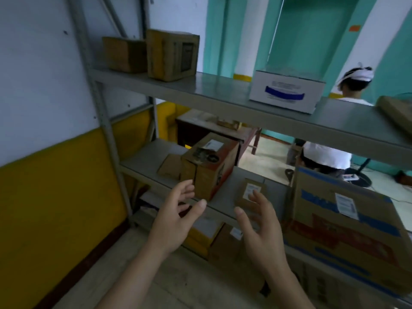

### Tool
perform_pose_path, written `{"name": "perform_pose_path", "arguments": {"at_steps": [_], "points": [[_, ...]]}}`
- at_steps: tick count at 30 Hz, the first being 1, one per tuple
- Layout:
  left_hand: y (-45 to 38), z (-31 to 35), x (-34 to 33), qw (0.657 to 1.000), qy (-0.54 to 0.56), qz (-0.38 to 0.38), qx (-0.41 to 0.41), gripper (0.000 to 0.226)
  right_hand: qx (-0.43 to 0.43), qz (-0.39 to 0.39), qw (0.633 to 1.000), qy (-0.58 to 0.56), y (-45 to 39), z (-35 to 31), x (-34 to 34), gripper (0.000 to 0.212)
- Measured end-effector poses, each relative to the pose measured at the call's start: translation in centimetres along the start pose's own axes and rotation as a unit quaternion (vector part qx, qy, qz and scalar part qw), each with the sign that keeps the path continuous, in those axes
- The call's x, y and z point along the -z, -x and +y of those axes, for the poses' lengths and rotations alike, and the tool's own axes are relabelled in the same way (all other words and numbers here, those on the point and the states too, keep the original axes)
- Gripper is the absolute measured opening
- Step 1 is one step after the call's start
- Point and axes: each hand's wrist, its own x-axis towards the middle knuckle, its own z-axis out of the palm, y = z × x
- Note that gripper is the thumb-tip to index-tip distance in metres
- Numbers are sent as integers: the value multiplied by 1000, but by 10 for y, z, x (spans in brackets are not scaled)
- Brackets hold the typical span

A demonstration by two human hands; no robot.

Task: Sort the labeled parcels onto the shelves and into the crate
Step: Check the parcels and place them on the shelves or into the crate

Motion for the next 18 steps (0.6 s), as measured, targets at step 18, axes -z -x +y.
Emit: {"name": "perform_pose_path", "arguments": {"at_steps": [18], "points": [[-195,-88,193,999,-31,-13,23,71,-17,-21,1000,3,-155,-38,-250,79]]}}
